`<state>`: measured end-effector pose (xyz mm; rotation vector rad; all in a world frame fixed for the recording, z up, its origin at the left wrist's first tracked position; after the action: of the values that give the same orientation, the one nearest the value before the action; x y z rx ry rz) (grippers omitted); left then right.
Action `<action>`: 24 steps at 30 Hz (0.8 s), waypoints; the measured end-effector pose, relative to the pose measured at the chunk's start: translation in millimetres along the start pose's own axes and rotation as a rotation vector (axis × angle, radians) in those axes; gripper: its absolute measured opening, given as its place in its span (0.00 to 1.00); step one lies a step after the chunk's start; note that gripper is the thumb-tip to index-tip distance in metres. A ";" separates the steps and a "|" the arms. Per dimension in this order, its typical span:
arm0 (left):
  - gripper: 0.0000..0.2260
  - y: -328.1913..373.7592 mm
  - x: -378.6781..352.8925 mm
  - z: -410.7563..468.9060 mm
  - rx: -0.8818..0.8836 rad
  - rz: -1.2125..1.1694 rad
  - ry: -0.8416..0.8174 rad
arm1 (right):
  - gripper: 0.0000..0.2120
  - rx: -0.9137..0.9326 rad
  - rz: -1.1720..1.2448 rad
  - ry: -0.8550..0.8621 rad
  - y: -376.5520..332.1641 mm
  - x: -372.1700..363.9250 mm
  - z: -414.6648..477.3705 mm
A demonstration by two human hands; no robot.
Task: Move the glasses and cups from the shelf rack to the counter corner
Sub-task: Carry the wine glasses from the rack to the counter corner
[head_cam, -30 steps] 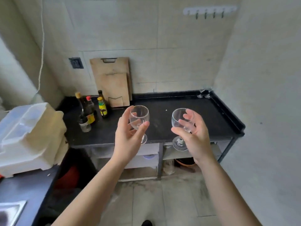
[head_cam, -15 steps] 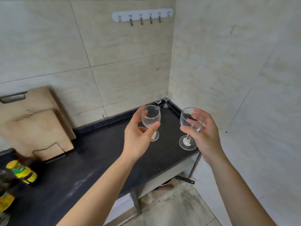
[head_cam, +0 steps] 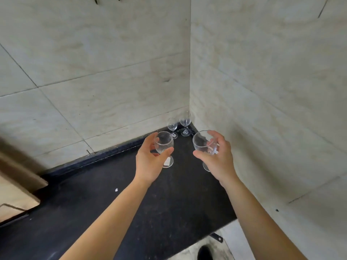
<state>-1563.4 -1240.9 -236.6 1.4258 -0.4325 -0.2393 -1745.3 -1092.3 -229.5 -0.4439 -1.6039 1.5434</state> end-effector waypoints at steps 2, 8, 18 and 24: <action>0.27 -12.1 -17.4 26.8 0.041 0.003 0.024 | 0.32 0.028 -0.045 -0.062 8.5 -6.1 36.0; 0.27 -55.0 -54.9 86.4 0.143 0.056 0.050 | 0.36 -0.076 -0.149 -0.145 67.1 -35.5 113.4; 0.28 -158.6 -98.5 173.8 0.264 0.203 -0.067 | 0.32 -0.175 -0.221 -0.189 164.2 -100.1 194.7; 0.30 -194.2 -109.7 206.2 0.302 0.216 -0.078 | 0.28 -0.186 -0.277 -0.205 190.6 -126.1 227.0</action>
<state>-1731.4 -1408.3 -426.4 1.6526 -0.7051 -0.0555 -1900.5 -1298.0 -422.7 -0.1559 -1.8886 1.2688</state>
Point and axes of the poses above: each hand's wrist, its own z-axis towards the middle knuckle, its own x-axis out of the back of the hand, y = z × x, the point moved 7 cm from there along z, towards the middle knuckle, and after that the axes turned 9 degrees about -z, right-handed, at the moved point
